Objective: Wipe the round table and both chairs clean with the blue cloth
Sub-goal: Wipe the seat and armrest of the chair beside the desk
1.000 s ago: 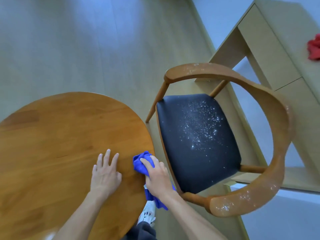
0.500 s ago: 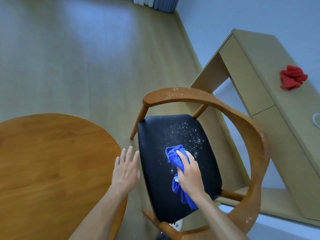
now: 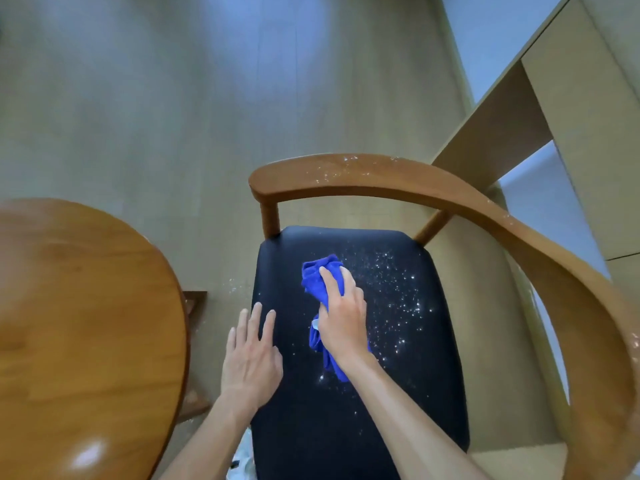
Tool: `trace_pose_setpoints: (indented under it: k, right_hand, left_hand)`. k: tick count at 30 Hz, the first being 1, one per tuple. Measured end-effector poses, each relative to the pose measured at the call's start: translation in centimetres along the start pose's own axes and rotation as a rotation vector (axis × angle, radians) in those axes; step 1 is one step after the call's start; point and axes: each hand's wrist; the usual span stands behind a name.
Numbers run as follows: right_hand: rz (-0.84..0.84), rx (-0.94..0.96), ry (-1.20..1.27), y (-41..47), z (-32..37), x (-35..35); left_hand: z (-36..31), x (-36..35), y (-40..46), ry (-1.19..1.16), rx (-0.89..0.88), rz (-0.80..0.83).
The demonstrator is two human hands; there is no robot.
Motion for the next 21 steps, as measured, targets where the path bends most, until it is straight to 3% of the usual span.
trace_pose_setpoints:
  k: [4, 10, 16, 21]
  right_hand:
    - [0.02, 0.107, -0.026, 5.8, 1.4, -3.7]
    - [0.085, 0.097, -0.29, 9.5, 0.5, -10.3]
    - [0.027, 0.165, -0.265, 9.9, -1.5, -11.4]
    - [-0.039, 0.329, -0.314, 10.1, -3.8, -10.5]
  left_hand:
    - [0.9, -1.7, 2.4, -0.059, 0.015, -0.15]
    - [0.5, -3.3, 7.7, -0.065, -0.005, -0.226]
    - [-1.5, -4.4, 9.3, -0.082, -0.017, -0.255]
    - [-3.4, -4.0, 10.3, -0.07, -0.048, -0.265]
Point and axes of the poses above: each hand's wrist, its own y-axis towards the middle knuckle, its own x-axis out of the back of the hand, z = x × y, and after that the axes turned 14 degrees about x, right-handed
